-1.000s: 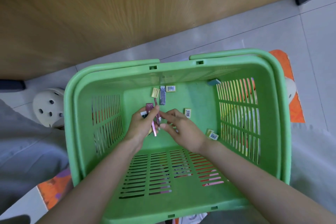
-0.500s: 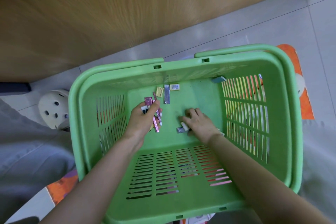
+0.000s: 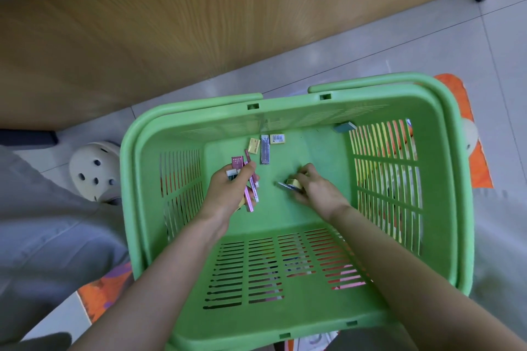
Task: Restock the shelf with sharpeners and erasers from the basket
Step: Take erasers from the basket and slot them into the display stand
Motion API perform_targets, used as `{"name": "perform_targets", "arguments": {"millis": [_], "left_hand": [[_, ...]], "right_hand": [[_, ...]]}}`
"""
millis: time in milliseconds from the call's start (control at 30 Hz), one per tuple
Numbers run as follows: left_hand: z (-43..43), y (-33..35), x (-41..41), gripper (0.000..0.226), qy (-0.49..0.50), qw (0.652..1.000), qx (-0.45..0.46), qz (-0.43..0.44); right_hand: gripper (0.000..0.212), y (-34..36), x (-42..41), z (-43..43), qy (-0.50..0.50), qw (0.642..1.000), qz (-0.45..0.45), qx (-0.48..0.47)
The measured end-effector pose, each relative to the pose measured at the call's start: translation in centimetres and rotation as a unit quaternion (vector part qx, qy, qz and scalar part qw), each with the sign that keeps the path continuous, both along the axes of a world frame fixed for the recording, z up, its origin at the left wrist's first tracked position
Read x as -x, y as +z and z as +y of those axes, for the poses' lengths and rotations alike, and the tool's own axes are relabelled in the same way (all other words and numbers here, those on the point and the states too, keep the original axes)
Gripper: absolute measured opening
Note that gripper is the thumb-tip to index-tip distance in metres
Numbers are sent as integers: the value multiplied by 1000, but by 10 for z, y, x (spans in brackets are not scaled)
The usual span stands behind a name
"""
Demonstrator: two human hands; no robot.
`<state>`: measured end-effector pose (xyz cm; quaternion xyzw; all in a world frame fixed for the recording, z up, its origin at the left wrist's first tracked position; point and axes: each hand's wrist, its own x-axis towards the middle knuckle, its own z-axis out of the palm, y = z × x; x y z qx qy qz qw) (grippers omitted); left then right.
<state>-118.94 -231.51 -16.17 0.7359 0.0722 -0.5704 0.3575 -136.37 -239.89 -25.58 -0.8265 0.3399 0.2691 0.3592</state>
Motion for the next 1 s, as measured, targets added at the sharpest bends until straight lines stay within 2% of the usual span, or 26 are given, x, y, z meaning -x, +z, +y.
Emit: {"name": "perform_targets", "arguments": {"millis": [133,267,333,433,533,733,833,900,1000], "left_hand": [[7,3,-4,19,-2,1000,-5,1],[11,13,-3,20,13,1000,1,-8],[12,19,-3,22,35,999,14,-3],[9,32,-4,18,68,997,41,24],[0,54,-6,17,82,991,81,64],[-5,95,-8,18,64,979,182,73],[-3,114,-14,31,66,969,226,71],[0,129,-20,38,73,961,256,72],[1,152,-29,31,73,953,288,54]], "right_hand": [[23,18,-12,4,-167,982,-59,-64],[7,64,-42,-2,-277,938,-170,-119],[5,91,-56,-5,-330,906,-221,-148],[6,126,-71,-4,-377,862,-274,-199],[6,153,-76,-1,-397,837,-303,-221],[12,199,-80,1,-353,867,-319,-147],[11,221,-85,0,-324,880,-323,-126],[8,236,-90,1,-309,880,-337,-126],[9,259,-99,2,-299,875,-362,-122]]}}
